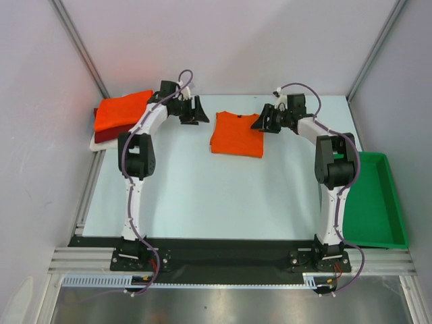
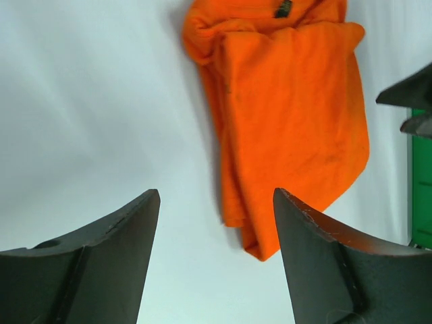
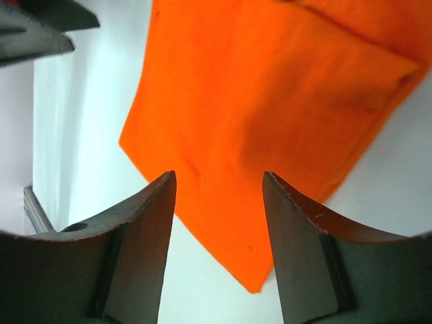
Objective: Fold and stack the t-shirts
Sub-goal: Neatly place the folded tshirt to the corner
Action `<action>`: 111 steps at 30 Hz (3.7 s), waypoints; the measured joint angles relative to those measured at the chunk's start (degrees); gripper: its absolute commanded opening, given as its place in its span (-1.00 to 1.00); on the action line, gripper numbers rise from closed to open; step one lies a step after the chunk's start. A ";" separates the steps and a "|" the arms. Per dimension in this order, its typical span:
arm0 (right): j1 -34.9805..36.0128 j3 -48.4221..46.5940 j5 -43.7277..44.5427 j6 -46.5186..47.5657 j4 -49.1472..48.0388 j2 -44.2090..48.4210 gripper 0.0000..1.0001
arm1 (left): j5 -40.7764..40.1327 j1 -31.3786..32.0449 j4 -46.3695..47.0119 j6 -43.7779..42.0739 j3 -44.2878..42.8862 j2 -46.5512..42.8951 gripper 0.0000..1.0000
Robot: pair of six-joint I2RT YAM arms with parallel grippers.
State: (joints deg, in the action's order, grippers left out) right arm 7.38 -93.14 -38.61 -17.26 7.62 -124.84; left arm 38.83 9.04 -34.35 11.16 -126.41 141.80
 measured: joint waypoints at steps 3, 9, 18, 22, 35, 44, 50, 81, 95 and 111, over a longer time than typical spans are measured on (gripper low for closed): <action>0.96 0.13 -0.66 -0.35 0.15 -0.22 0.18 | 1.05 -1.46 0.31 1.42 0.02 0.83 0.44; 1.29 -1.68 -1.36 -0.70 0.39 -4.20 0.18 | 2.58 -1.18 3.28 4.37 -1.38 4.98 0.38; -1.62 -4.26 -2.05 -1.38 1.36 -8.02 0.18 | 7.13 3.54 8.63 7.96 -4.37 10.08 0.35; -2.05 -4.72 -2.54 -2.23 1.05 -8.92 0.18 | 9.01 6.21 10.80 9.35 -5.16 11.32 0.31; -2.05 -1.73 -1.57 0.31 2.03 -5.40 0.21 | 8.11 7.54 9.11 6.34 -5.14 11.80 -0.99; -4.04 7.23 2.10 6.45 6.60 13.60 0.22 | -5.66 5.03 -11.91 -12.22 -1.90 -0.15 -0.99; -5.03 15.54 3.34 7.98 6.64 23.04 0.23 | -20.04 2.38 -22.47 -23.34 -6.93 -3.85 -0.99; -20.09 47.80 3.17 1.92 4.50 51.21 0.23 | -59.87 1.90 -4.11 -45.16 -16.22 -7.06 -0.99; -22.64 52.54 2.08 -0.17 4.48 55.39 0.23 | -64.02 -2.91 -2.19 -48.26 -12.74 -9.64 -0.99; -23.32 52.52 1.92 -0.24 4.52 55.39 0.24 | -67.60 -10.01 6.38 -56.92 -10.19 -6.14 -0.99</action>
State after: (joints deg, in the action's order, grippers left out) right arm -15.94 -40.62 -36.69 -17.50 12.14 -69.45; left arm -28.77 -0.97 -27.97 -45.76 -136.59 135.66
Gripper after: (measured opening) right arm 0.619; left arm 0.045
